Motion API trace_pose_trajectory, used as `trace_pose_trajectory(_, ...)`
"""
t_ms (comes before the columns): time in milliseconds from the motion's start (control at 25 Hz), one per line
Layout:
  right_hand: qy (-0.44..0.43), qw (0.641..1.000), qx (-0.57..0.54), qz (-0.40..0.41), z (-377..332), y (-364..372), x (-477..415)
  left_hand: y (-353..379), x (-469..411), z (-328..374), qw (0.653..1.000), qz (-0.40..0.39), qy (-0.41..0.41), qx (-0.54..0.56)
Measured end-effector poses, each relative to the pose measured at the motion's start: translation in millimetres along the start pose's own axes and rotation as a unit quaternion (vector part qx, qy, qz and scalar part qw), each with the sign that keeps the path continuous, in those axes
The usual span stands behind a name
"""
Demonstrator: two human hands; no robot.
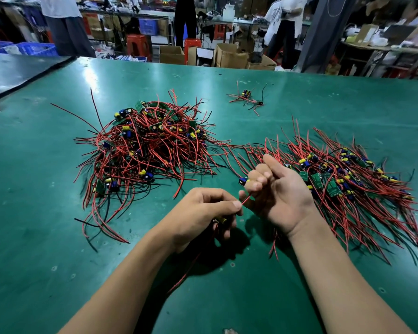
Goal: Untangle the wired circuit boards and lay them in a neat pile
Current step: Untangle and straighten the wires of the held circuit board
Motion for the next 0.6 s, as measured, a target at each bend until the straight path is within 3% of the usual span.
trace_pose_trajectory(120, -0.012, 0.997, 0.074, -0.003, 3, -1, 0, -3, -1, -5, 0.999, 0.03, -0.037, 0.02)
trace_pose_trajectory(240, -0.046, 0.982, 0.176, 0.05, 7, -11, -4, -14, -8, -6, 0.988, 0.081, -0.051, 0.119)
trace_pose_trajectory(400, -0.102, 0.958, 0.261, 0.055, 1, -10, -4, -25, -16, -4, 0.972, 0.063, -0.055, 0.221)
trace_pose_trajectory(480, -0.163, 0.918, 0.358, 0.044, -4, -4, 0, -29, -19, -6, 0.971, 0.072, -0.051, 0.223)
trace_pose_trajectory(600, -0.247, 0.816, 0.523, -0.014, 0, 11, 8, -31, -22, -7, 0.967, 0.065, -0.044, 0.244)
Point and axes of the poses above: each hand's wrist, its own x-axis away from the middle knuckle, its own y-axis out of the palm, z = x × y, the point moved 7 cm from there along -x, towards the middle knuckle, and after that the axes turned 11 degrees about -y, right-handed, at the moved point
